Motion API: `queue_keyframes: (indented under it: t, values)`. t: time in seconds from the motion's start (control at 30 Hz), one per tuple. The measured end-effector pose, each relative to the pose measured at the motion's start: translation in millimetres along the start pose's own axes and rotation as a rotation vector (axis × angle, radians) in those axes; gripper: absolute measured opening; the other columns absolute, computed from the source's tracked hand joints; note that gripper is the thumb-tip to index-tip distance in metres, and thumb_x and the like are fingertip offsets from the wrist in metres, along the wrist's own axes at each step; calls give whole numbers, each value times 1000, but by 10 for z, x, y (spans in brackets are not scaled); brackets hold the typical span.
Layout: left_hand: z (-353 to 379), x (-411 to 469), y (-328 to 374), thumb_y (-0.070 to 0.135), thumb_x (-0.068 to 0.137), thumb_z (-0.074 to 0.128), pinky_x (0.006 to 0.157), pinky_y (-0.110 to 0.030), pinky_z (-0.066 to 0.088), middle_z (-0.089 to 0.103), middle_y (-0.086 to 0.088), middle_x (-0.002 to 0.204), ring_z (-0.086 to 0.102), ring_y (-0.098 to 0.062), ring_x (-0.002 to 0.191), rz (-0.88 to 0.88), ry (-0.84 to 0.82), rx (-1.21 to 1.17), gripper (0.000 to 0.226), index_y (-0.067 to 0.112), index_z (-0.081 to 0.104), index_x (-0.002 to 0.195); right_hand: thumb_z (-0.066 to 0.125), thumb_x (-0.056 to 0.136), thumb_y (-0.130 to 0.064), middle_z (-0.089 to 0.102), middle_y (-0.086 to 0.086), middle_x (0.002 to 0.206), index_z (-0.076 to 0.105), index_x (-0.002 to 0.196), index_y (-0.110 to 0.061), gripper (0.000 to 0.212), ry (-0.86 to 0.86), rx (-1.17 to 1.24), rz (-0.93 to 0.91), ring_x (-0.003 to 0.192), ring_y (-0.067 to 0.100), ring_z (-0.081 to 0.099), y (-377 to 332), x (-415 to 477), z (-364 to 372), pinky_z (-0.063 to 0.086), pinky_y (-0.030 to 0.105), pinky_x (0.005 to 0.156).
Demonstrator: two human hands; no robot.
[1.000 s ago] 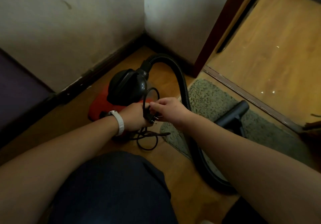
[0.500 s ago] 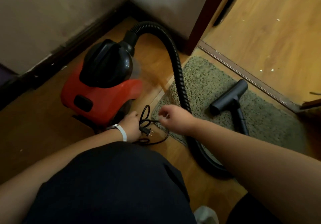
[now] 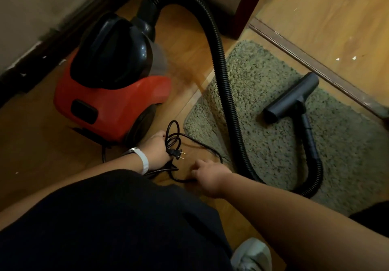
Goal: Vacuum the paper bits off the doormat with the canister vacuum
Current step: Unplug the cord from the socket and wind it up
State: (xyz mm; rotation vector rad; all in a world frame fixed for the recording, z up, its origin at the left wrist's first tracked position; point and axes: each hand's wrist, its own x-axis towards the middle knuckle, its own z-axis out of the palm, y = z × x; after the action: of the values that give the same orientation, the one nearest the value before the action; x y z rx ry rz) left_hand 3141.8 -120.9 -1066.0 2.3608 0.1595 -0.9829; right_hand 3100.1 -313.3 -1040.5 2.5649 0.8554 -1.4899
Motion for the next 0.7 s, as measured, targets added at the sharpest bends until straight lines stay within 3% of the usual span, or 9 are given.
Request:
queue_keyframes:
  t: [0.1,0.17,0.3,0.37,0.43,0.5,0.63,0.7]
  values:
    - [42,76,-11,16,82,66,68,-32,50,66,-1,86,63,-25,82,45,-68,67,8,22,61,84,43,103,-28,59,9,121,63,125,-17,32,123,133,84,109,28,56,36,10,23,47,38,85]
    - [54,117,-29,17,85,65,63,-29,46,65,-2,77,63,-25,78,49,-99,11,14,23,59,73,42,103,-30,64,8,111,65,116,-15,30,205,213,103,103,28,60,79,1,-21,46,37,83]
    - [-101,27,151,43,84,71,70,-34,47,67,-15,82,64,-26,77,82,-43,-286,26,18,66,82,48,99,-29,64,1,98,64,97,-19,18,402,350,86,98,24,60,173,-64,-231,41,37,85]
    - [-225,-43,290,41,84,72,74,-27,47,65,-5,88,62,-15,83,175,-36,-344,31,14,60,94,51,99,-28,61,0,94,62,93,-20,15,481,381,63,96,23,58,236,-120,-379,43,38,87]
    - [-366,-105,437,43,78,77,76,-15,43,60,9,96,58,-3,89,263,-105,-345,46,22,49,106,53,98,-28,60,2,94,65,95,-15,18,524,391,33,94,26,57,297,-175,-540,46,42,86]
    - [-469,-135,560,50,68,81,84,-21,45,60,11,101,58,-5,96,339,-185,-287,61,25,47,112,55,95,-27,56,2,88,65,89,-13,19,576,419,13,90,28,57,316,-235,-719,47,43,80]
    - [-640,-220,847,27,70,87,77,-16,44,60,12,92,59,-1,86,488,-211,-193,39,35,56,93,59,85,-11,54,5,79,56,73,-13,12,688,574,-5,78,26,55,237,-374,-1109,43,36,69]
    - [-733,-226,897,23,68,85,72,-24,48,64,7,82,63,-5,78,544,-201,-211,31,38,60,78,60,85,-9,57,7,83,58,76,-8,9,697,607,-9,78,24,55,187,-440,-1267,40,32,66]
